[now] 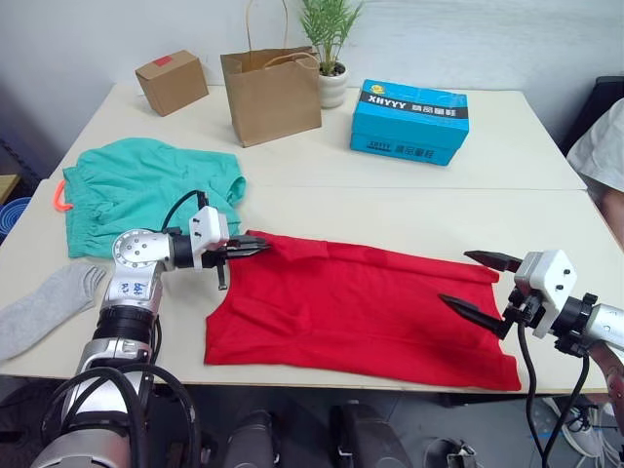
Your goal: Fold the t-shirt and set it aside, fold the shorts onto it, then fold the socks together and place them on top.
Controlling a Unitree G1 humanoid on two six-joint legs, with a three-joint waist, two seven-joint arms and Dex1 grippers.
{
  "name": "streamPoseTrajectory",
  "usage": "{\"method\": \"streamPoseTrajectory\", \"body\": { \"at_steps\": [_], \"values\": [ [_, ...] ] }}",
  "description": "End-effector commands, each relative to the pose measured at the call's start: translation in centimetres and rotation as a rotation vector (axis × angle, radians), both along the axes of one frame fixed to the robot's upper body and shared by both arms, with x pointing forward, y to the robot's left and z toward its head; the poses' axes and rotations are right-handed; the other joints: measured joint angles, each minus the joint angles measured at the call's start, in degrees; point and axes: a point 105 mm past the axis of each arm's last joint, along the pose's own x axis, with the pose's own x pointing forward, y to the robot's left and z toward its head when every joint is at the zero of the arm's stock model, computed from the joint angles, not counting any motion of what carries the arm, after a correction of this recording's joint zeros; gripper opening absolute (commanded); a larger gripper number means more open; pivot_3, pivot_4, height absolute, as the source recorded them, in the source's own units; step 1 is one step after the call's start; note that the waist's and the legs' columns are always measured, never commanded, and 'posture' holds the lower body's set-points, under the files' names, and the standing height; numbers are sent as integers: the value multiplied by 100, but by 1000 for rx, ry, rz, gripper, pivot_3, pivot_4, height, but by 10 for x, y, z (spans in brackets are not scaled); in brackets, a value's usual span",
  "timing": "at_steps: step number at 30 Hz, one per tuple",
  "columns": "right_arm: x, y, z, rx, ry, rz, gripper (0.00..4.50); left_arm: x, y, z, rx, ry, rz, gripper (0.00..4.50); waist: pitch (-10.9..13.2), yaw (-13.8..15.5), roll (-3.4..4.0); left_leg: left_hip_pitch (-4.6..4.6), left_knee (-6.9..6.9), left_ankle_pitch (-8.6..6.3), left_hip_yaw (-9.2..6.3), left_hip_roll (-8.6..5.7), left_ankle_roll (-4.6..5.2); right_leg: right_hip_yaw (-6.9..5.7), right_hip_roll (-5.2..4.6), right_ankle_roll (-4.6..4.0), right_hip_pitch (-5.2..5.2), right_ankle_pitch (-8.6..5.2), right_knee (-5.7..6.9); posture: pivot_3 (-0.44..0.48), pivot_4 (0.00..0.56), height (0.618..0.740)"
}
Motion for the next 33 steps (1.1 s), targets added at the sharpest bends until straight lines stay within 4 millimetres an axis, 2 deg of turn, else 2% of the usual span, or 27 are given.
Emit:
{"method": "streamPoseTrajectory", "body": {
  "at_steps": [1,9,13,20,27,30,33],
  "values": [
    [-4,-2,12,-4,-33,0,4500,-5,3,4,22,-36,-2,19,0,0,0,0,0,0,0,1,0,0,0,0,0,0,0,0,150,740],
    [-8,-4,4,-2,1,-6,4500,-12,9,1,11,10,22,19,0,-11,0,1,-2,-3,-1,0,5,0,0,1,2,0,0,0,150,740],
    [-8,-7,-1,6,18,-6,4500,-16,15,-7,14,72,38,19,0,-25,0,4,-4,-3,-1,2,5,0,3,1,2,0,0,0,150,740],
    [-7,-8,-11,31,31,-9,4500,-17,26,-6,16,94,94,19,-1,-5,-1,3,-4,-7,-2,2,12,0,0,1,4,0,-4,0,150,740],
    [-6,-11,-20,35,44,-18,4500,-15,24,-5,-6,105,110,19,-1,-12,-1,4,-6,-9,-2,2,15,0,1,1,4,0,-5,0,150,740],
    [-5,-13,-23,36,51,-26,4500,-16,24,-7,-1,128,120,686,-1,-12,-1,4,-5,-9,-2,2,15,0,1,1,4,0,-5,0,150,740],
    [-6,-15,-28,42,86,-29,4500,-21,31,-6,6,175,146,1654,-1,-19,-1,4,-7,-10,-2,1,15,0,-1,1,4,0,-5,0,150,740]
  ]
}}
